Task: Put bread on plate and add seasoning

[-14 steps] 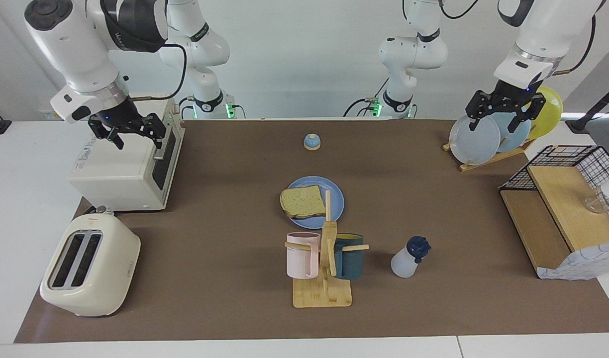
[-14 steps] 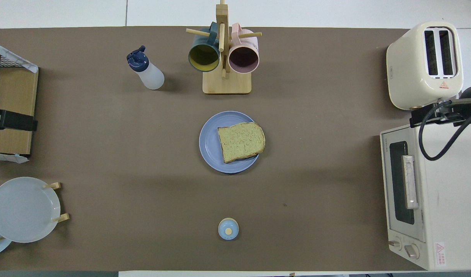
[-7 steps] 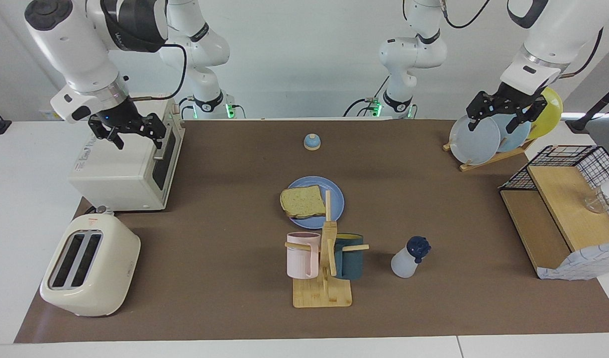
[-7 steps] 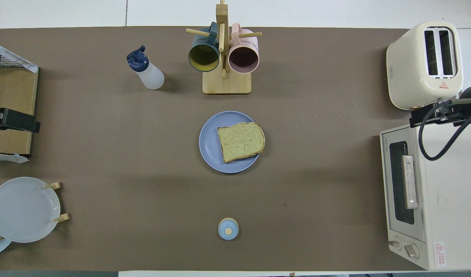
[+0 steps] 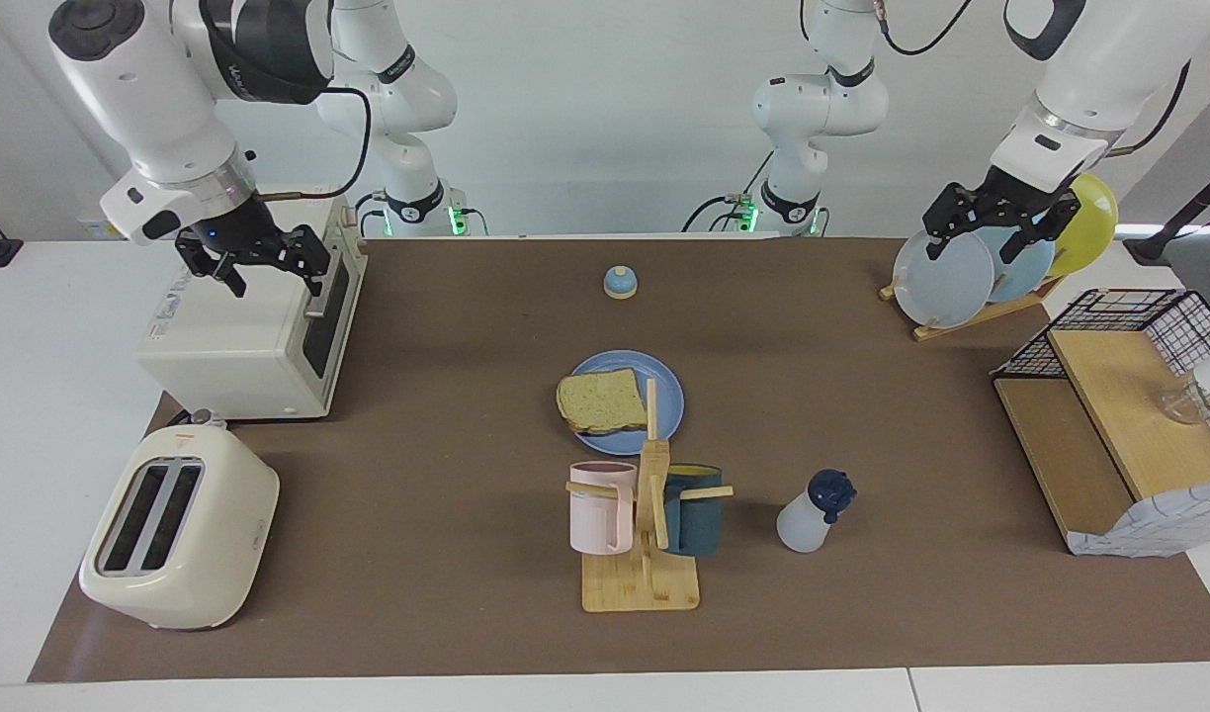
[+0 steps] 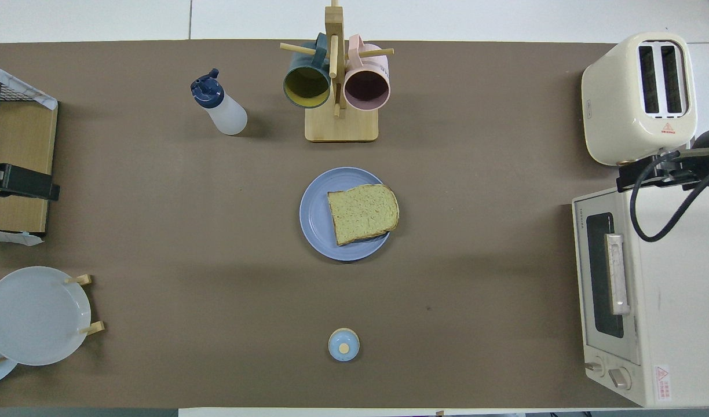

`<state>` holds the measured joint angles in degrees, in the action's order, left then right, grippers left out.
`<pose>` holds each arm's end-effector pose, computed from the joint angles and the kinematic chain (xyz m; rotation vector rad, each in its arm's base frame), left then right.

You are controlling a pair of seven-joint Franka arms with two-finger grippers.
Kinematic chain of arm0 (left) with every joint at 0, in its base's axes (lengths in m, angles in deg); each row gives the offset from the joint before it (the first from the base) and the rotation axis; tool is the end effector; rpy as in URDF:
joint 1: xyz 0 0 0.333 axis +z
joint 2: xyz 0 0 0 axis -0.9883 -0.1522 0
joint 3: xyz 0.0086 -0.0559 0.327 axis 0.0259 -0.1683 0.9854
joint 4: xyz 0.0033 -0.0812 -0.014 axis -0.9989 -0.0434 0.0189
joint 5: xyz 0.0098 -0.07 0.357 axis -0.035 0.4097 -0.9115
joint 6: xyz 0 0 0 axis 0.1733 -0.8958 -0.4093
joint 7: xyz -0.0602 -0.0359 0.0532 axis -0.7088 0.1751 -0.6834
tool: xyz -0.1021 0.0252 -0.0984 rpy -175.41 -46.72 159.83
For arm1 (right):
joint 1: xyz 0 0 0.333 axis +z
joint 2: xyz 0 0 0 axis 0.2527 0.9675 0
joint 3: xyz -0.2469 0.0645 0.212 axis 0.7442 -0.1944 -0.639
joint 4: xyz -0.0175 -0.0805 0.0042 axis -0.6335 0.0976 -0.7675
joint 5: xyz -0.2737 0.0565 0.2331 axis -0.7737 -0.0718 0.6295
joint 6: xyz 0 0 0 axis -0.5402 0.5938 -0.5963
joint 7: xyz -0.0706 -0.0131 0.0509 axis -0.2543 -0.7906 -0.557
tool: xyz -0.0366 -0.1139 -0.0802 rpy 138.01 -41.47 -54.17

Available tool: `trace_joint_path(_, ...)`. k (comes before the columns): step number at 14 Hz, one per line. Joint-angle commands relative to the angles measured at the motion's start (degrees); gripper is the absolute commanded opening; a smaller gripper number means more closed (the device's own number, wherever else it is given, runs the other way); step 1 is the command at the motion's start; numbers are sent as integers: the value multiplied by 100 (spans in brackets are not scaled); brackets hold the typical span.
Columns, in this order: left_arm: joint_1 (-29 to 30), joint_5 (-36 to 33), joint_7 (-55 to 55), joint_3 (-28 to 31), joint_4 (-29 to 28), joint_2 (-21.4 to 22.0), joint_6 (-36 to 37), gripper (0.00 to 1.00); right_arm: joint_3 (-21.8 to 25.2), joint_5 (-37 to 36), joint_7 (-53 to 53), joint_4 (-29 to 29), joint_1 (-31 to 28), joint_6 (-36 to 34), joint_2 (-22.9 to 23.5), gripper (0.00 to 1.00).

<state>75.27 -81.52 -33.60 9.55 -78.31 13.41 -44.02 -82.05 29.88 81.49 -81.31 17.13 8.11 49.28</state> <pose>0.4992 -0.0242 0.6108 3.1251 -0.2079 -0.0329 0.5172 -0.0181 0.5644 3.1250 -0.0026 -0.0872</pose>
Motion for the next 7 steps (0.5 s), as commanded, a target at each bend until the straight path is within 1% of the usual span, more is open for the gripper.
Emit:
trace_joint_path(1,106,74,-190,-73,-78,53,74,100,-40,34,64,-41,-65,-16,-58,100)
trace_joint_path(7,106,74,-410,-99,-78,70,65,100,-40,34,64,-41,-65,-16,-58,100)
